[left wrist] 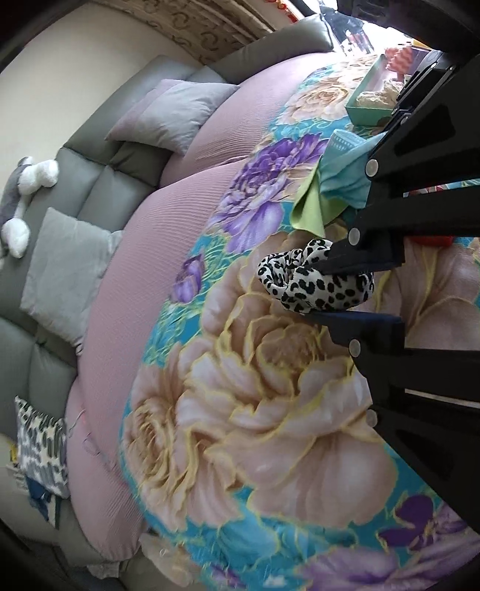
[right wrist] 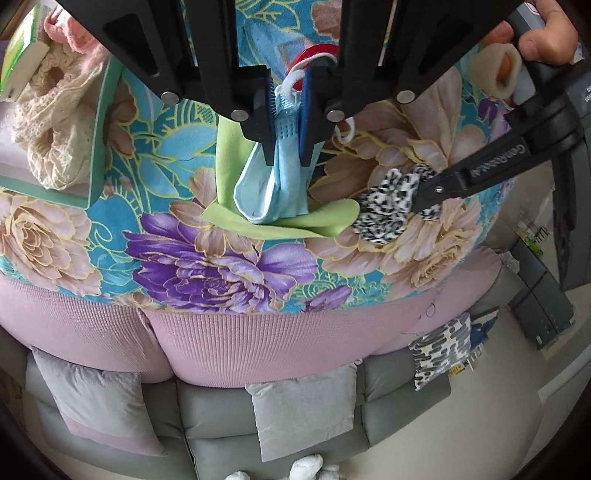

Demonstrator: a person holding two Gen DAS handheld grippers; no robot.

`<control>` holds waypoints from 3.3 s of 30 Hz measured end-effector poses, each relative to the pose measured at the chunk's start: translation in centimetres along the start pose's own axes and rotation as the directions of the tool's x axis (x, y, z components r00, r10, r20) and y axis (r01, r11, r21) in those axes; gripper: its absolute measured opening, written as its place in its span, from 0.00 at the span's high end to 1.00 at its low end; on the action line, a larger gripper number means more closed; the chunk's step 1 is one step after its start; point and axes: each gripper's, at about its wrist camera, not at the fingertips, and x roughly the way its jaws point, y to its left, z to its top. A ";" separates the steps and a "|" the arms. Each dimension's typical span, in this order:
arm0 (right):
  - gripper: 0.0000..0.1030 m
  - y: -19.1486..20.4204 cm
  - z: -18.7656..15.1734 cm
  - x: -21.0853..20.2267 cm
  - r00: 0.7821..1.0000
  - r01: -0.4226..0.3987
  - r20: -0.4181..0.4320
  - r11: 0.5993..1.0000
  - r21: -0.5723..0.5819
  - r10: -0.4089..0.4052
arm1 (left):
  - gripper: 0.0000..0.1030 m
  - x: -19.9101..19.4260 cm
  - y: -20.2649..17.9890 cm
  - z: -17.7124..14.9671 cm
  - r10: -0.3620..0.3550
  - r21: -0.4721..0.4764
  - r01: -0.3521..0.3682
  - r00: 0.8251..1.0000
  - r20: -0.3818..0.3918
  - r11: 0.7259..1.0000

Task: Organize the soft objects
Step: 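Grasp the leopard-print scrunchie with the left gripper while the right gripper grasps the blue face mask, then carry the scrunchie and face mask over the white tray, then open both grippers to drop the scrunchie and mask into the tray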

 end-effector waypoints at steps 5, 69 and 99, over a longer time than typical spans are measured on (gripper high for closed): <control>0.90 0.1 0.0 -2.5 0.999 -0.024 0.039 1.000 0.006 0.023 | 0.83 -3.1 -0.2 0.4 0.008 0.003 -0.009 0.997 0.074 1.000; 0.87 -20.9 -5.8 -12.8 0.953 0.259 0.039 0.873 0.413 -0.301 | 0.77 1.9 -25.5 -11.3 -0.176 0.556 0.274 0.959 -0.224 0.785; 0.31 -17.8 -4.5 -18.2 0.901 0.391 0.059 0.864 0.319 -0.429 | 0.32 -2.2 -18.8 -7.9 -0.028 0.442 0.061 0.996 -0.081 0.895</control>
